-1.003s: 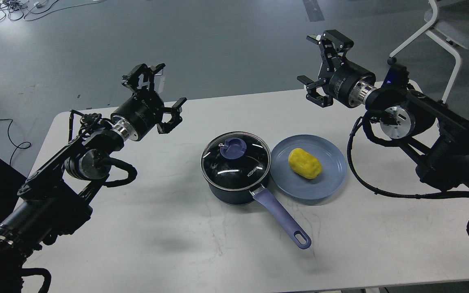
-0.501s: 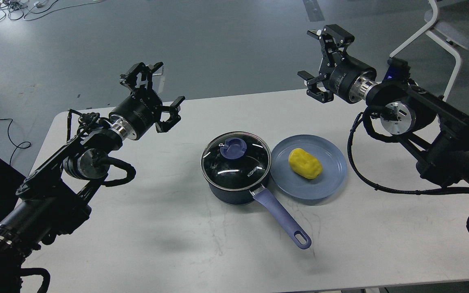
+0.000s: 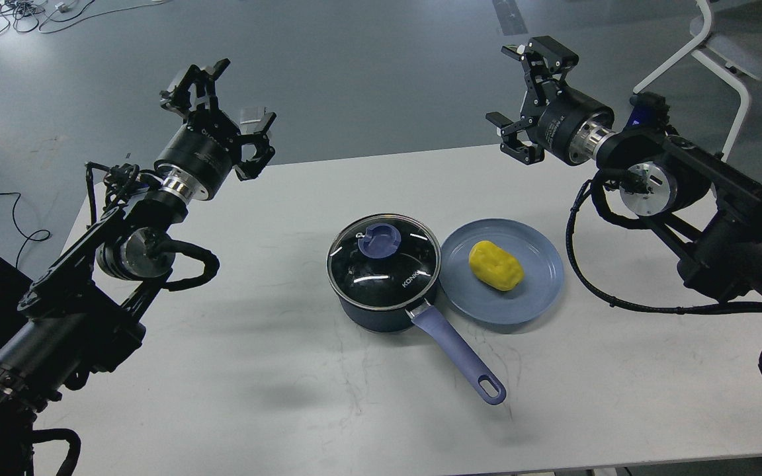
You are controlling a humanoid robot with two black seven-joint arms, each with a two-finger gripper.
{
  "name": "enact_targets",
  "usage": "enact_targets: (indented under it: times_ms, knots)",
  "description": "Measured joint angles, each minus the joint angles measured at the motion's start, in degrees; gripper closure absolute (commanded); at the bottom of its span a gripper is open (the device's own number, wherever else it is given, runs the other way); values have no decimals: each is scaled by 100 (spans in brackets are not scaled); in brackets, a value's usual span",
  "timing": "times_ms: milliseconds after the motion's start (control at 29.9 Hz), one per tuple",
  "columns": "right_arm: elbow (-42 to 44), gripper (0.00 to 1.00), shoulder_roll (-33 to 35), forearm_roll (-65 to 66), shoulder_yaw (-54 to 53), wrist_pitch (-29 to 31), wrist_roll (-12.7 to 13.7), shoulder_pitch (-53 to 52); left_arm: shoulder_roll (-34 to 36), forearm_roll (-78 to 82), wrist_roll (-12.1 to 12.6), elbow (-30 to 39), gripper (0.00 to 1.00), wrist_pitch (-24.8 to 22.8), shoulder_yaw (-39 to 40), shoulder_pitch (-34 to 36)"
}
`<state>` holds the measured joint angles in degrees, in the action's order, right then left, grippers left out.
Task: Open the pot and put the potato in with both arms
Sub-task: 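Raise the left gripper and open it above the table, then move the left gripper down onto the blue knob of the glass lid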
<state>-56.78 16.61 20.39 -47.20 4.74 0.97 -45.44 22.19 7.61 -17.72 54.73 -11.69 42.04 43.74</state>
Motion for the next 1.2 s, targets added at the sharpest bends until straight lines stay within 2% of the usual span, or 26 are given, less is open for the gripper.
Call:
enact_targets:
  times_ms: [33, 100, 201, 368, 535, 635, 668, 735, 769, 802, 969, 1069, 1203]
  knots:
    - [1, 0, 1, 0, 0, -4, 0, 0, 0, 78, -358, -3, 2, 23, 0, 30]
    - [2, 0, 1, 0, 0, -11, 0, 6, 43, 443, -804, -3, 2, 72, -3, 147]
    - [19, 0, 14, 0, -5, -34, 0, 31, 152, 1221, -1000, -13, 2, 417, -28, 318]
    - [89, 0, 112, 0, -15, -45, 0, 102, 250, 3627, -1026, 111, 2, 1872, -127, 454]
    - [166, 0, 131, -3, -59, -45, 0, 141, 400, 6306, -1032, 202, 2, 2861, -468, 467]
    - [213, 0, 132, -8, -90, -45, 0, 142, 509, 6911, -1032, 207, 2, 3009, -907, 617]
    - [232, 0, 133, -8, -93, -45, 0, 145, 575, 6963, -909, 223, 2, 2995, -1167, 753]
    - [271, 0, 146, -8, -94, -44, 0, 153, 691, 7029, -466, 366, 2, 2967, -1812, 1031]
    - [290, 0, 157, -8, -94, -44, 1, 156, 756, 7074, -327, 521, 2, 3003, -2132, 1169]
    - [305, 0, 163, -8, -93, -44, 1, 157, 818, 7186, -298, 672, 2, 3092, -2367, 1287]
    - [336, 0, 166, -3, -51, -43, 15, 150, 956, 8792, -491, 1021, 2, 3446, -3038, 1514]
    - [341, 0, 155, 0, -67, -43, 14, 128, 926, 9964, -539, 1057, 2, 3567, -3136, 1493]
    - [419, 0, 155, 0, -72, -31, 10, 146, 702, 10596, -569, 1076, 3, 3680, -3176, 1391]
